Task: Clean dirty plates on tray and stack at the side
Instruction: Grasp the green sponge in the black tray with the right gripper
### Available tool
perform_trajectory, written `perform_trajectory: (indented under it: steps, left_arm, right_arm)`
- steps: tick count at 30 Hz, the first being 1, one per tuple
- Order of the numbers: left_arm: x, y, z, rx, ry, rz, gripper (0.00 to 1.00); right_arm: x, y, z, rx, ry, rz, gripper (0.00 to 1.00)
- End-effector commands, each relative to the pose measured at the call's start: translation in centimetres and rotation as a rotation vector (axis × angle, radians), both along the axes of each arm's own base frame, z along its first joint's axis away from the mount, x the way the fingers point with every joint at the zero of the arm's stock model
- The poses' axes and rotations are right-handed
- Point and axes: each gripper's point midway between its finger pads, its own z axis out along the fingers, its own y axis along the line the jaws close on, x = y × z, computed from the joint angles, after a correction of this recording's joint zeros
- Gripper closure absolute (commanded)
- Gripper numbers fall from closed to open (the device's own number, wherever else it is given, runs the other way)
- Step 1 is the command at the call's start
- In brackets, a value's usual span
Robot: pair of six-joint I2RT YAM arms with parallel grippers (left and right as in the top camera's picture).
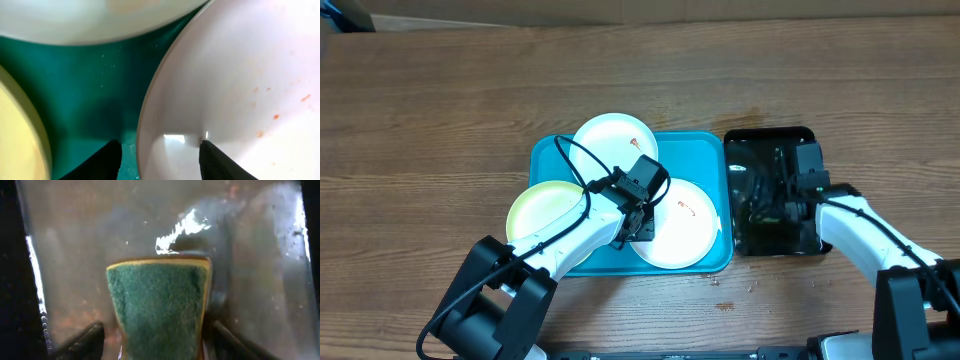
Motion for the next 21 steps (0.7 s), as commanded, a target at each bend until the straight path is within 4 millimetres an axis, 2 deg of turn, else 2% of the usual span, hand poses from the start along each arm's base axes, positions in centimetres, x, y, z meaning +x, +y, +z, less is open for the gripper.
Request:
perform_trajectory:
  steps: [1,3,4,5,6,7,9,10,11,12,13,15,17,19,21]
  left_arm:
    - [0.2,0.4,-0.4,0.018,-0.007,0.021,0.48]
    - [0.3,0.4,-0.4,0.019,-0.009,0.022,0.48]
    - [0.3,0.5,-0.4,0.020,-0.009,0.021,0.49]
    - [0.3,0.5,-0.4,0.020,-0.008,0.021,0.49]
    - [0.3,0.5,-0.4,0.020,-0.009,0.022,0.49]
    - [0.3,0.5,-0.4,0.023,-0.011,0.023,0.49]
    - [0.4,0.7,-0.4,0.035,-0.019,0.025,0.50]
    - [0.5,0.8,-0.4,0.036,-0.020,0.025,0.52]
    - [0.4,0.7,-0.4,0.035,-0.019,0.025,0.54]
    - [0.4,0.7,-0.4,0.035,-0.019,0.025,0.58]
    - [0.4,0.8,-0.4,0.036,-0.018,0.025,0.64]
    - [0.3,0.8,-0.4,0.038,-0.015,0.025,0.76]
    - [0.3,0.8,-0.4,0.039,-0.013,0.025,0.82]
    - [0.3,0.8,-0.4,0.039,-0.014,0.025,0.95]
    - [0.3,0.8,-0.4,0.039,-0.014,0.025,0.96]
  right_arm:
    - [-0.3,-0.2,-0.6,-0.006,-0.007,-0.006,0.96]
    - [-0.2,-0.2,-0.5,-0.006,-0.010,-0.006,0.96]
    - [-0.1,-0.2,-0.5,-0.005,-0.010,-0.006,0.82]
    - [-0.1,-0.2,-0.4,-0.005,-0.009,-0.006,0.43]
    - [-0.1,-0.2,-0.3,-0.005,-0.004,-0.006,0.21]
    - [-0.2,-0.2,-0.2,-0.007,0.002,-0.006,0.20]
    - [-0.1,-0.2,0.1,-0.009,0.012,-0.006,0.23]
    - [0.0,-0.2,0.4,-0.009,0.015,-0.006,0.31]
    - [0.2,-0.1,0.8,-0.010,0.019,-0.005,0.52]
    - [0.4,-0.1,1.2,-0.011,0.023,-0.005,0.86]
    - [0.6,-0.1,1.7,-0.011,0.029,-0.006,0.96]
    - [0.9,-0.1,2.8,-0.013,0.042,-0.006,0.96]
    - [1.1,-0.1,3.9,-0.022,0.057,-0.008,0.96]
    - [1.2,-0.2,4.9,-0.029,0.075,-0.010,0.96]
    - [1.0,-0.2,5.9,-0.032,0.097,-0.010,0.96]
